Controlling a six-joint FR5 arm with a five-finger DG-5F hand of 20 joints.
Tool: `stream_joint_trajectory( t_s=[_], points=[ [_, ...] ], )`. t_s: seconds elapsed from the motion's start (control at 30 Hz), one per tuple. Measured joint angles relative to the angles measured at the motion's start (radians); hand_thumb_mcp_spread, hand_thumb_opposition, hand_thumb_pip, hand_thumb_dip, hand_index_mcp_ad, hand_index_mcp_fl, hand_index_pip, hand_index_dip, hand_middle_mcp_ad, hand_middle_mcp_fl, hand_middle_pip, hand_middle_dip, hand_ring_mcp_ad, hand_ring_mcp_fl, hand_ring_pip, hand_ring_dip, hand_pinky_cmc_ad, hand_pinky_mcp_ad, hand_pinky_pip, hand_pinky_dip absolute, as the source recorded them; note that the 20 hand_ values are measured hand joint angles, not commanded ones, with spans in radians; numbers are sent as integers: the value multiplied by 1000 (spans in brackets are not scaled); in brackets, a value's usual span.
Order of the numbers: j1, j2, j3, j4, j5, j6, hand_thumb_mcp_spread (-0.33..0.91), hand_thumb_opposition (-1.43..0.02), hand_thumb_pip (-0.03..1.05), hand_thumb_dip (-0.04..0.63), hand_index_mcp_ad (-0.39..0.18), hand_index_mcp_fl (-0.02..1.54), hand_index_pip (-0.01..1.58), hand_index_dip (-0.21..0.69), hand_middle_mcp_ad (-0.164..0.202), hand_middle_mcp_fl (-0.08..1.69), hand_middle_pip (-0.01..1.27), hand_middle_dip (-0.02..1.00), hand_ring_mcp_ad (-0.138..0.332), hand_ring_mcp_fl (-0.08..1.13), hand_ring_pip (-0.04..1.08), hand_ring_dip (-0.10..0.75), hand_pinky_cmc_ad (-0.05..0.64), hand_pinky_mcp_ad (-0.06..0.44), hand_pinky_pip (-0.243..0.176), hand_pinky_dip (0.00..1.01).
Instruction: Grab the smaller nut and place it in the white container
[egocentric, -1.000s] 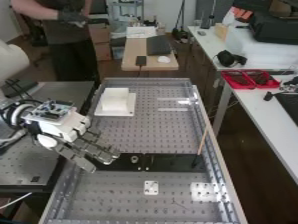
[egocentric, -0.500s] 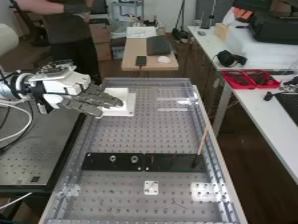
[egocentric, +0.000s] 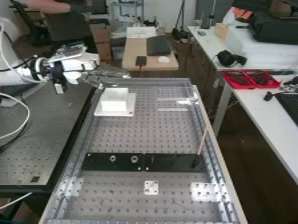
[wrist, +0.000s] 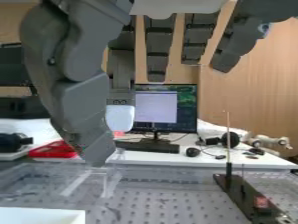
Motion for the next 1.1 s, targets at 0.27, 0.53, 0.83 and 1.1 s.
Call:
stream_joint_trajectory(
  t_s=[0.27,0.53,0.83,1.1],
  points=[
    [116,-29,-2,21,40,34,490,-976,545,278,-115,489,1555,304,37,218,134,133,133,45,101,-23,347,197,-44,190],
    [168,-96,2,47,55,75,490,-976,545,274,-115,489,1555,304,40,218,134,133,131,45,101,-24,347,197,-44,190],
    [158,-198,46,67,47,119,490,-976,545,278,-115,494,1557,304,44,215,134,133,134,45,101,-24,347,197,-44,190],
    [152,-251,79,51,44,144,494,-976,545,274,-115,471,1522,304,42,215,134,133,134,45,101,-24,347,194,-44,190]
  ],
)
